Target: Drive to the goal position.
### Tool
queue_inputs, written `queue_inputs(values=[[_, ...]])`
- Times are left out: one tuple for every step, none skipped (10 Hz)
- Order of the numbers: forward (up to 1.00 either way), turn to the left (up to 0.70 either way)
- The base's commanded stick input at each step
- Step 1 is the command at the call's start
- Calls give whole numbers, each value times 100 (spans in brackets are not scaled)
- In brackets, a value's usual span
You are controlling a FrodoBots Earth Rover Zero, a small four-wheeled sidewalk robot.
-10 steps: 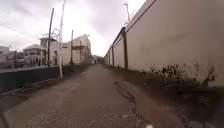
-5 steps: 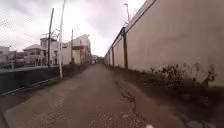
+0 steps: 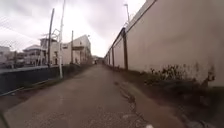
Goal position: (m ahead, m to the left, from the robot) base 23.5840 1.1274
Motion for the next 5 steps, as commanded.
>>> queue_inputs(values=[[85, 0], [85, 0], [85, 0], [85, 0], [85, 0]])
